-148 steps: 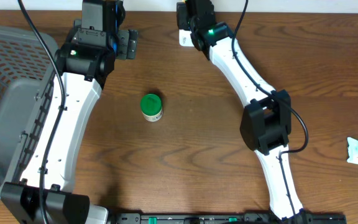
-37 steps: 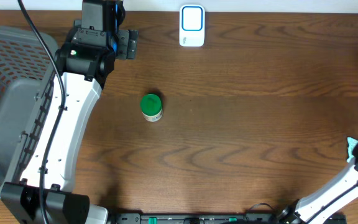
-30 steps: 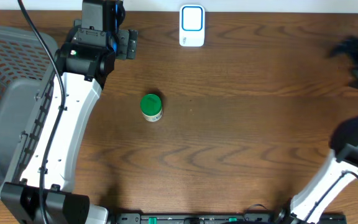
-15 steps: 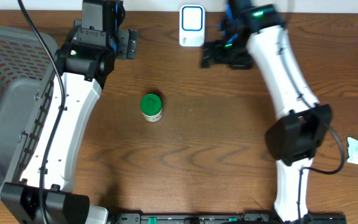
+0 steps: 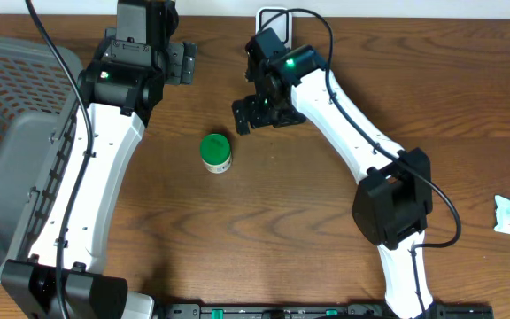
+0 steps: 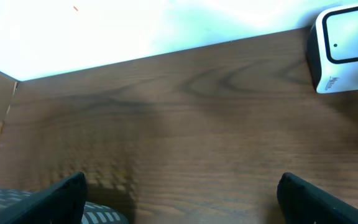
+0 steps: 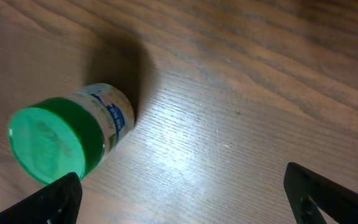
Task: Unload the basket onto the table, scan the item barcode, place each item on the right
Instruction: 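Reach the right gripper to the green-lidded jar and grasp it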
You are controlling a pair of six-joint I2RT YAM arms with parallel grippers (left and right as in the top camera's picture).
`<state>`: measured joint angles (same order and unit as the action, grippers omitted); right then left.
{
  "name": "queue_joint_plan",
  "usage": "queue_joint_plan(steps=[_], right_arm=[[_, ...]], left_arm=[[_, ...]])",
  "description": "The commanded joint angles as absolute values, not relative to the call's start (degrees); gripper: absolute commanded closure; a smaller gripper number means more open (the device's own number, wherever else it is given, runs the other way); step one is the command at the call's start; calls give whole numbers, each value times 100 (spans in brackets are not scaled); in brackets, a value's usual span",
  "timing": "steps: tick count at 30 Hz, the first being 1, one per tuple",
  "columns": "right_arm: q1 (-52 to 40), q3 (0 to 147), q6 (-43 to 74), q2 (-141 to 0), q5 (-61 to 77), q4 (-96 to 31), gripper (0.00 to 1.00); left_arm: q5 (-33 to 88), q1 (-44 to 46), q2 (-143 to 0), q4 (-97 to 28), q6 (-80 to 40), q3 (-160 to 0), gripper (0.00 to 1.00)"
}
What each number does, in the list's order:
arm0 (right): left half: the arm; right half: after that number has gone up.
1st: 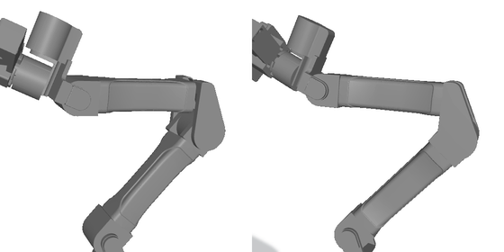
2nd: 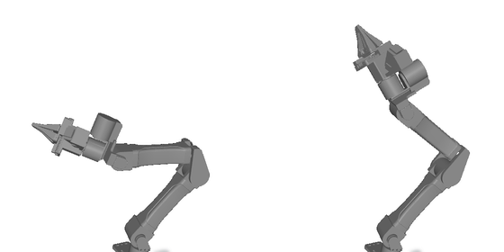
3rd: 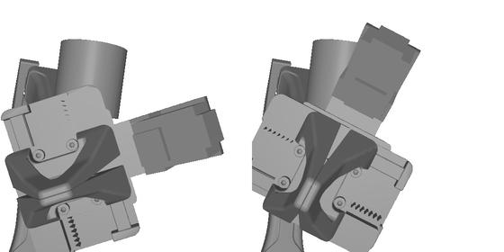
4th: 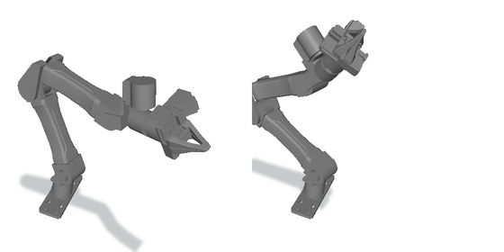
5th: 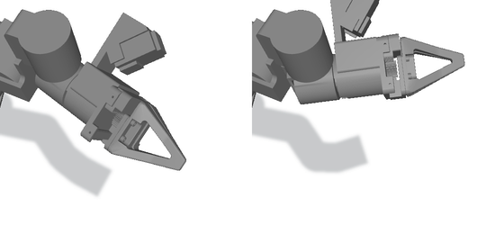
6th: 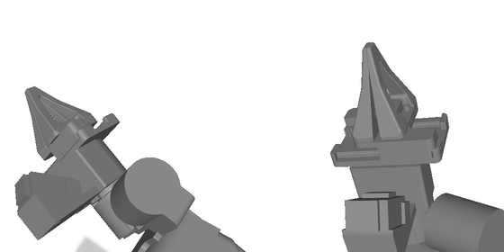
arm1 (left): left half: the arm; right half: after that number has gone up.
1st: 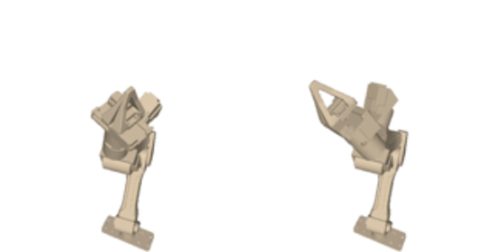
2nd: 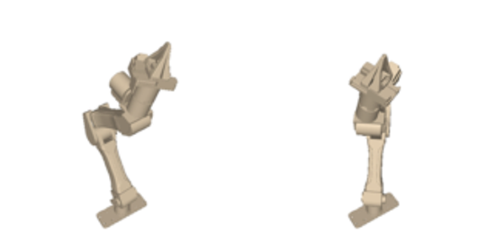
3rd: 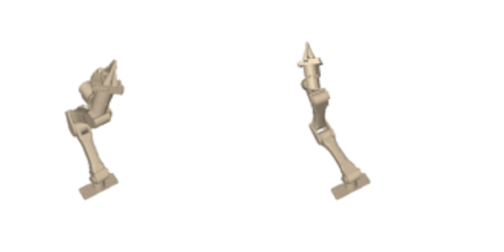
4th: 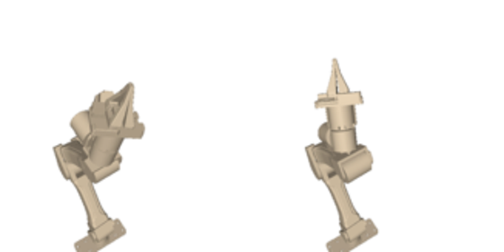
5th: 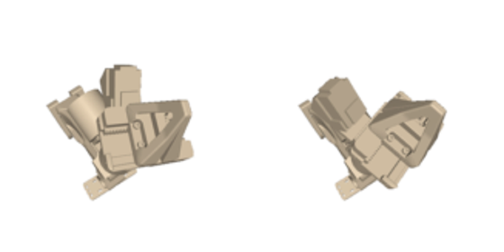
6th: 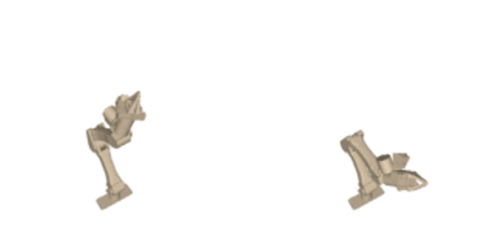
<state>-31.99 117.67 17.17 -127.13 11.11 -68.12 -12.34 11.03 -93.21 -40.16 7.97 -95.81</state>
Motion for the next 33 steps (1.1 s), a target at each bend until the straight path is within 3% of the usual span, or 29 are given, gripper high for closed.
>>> queue_joint_plan(steps=[1, 9, 23, 33], right_arm=[[-3354, 11719, 1800, -12709, 1052, -6768, 1], [-3487, 11721, 1824, -12709, 1061, -6595, 1], [-4300, 11725, 2508, -12709, 329, -5977, 1], [-4563, 11725, 2768, -12768, -209, -5902, 1]], left_arm=[[-1299, 1087, -9247, -3972, 899, -9579, 2], [-2593, 1079, -8471, -3968, 1087, -9636, 2], [-2622, 1079, -5826, -4418, 1085, -9633, 2], [-2622, 1079, -5572, -4434, 1063, -9596, 2]])
